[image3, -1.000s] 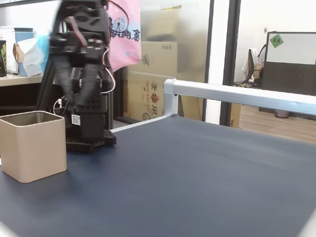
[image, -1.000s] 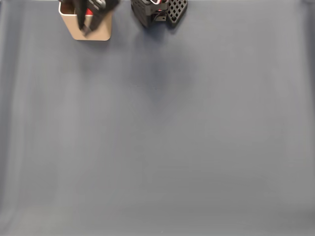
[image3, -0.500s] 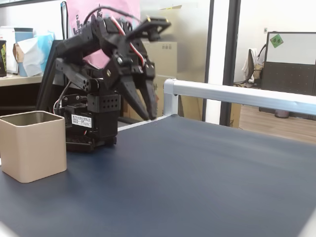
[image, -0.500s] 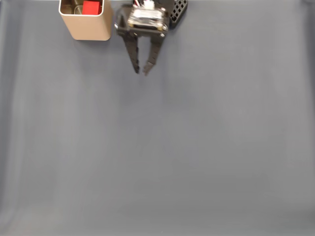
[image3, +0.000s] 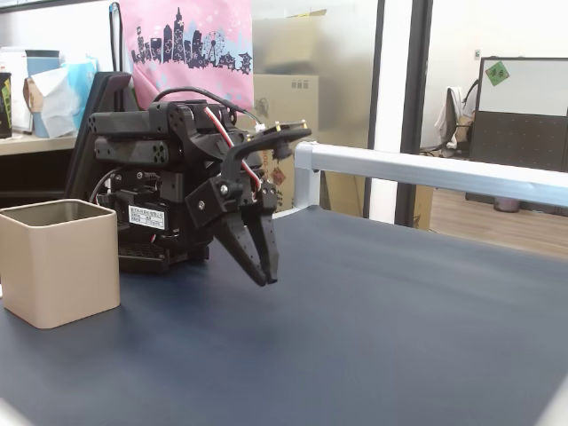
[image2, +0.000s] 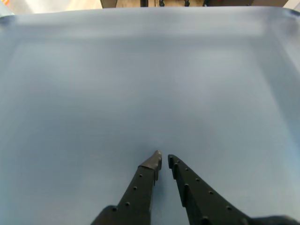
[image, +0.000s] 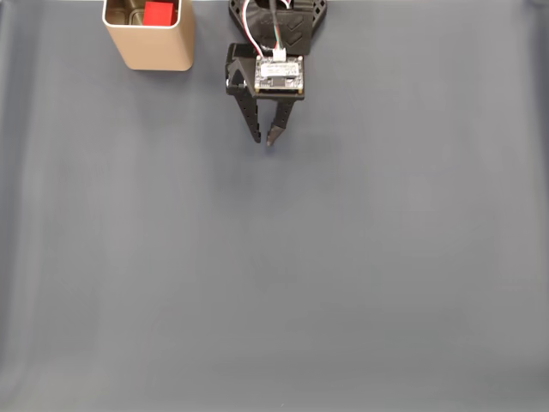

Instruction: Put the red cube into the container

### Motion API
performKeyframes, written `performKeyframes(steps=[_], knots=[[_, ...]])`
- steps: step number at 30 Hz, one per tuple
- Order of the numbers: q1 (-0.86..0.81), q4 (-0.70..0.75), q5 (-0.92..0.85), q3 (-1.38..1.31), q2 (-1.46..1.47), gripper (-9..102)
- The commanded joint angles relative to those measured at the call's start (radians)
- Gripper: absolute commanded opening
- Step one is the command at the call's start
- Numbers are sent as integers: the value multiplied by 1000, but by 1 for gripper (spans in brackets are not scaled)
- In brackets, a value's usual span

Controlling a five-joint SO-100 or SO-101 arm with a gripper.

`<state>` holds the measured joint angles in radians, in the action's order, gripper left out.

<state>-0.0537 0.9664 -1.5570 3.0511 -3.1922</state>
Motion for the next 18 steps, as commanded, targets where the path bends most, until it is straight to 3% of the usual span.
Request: performKeyframes(steps=[1, 18], knots=[[-26, 17, -17, 41, -44, 0], [-28, 379, 29, 43, -132, 0]])
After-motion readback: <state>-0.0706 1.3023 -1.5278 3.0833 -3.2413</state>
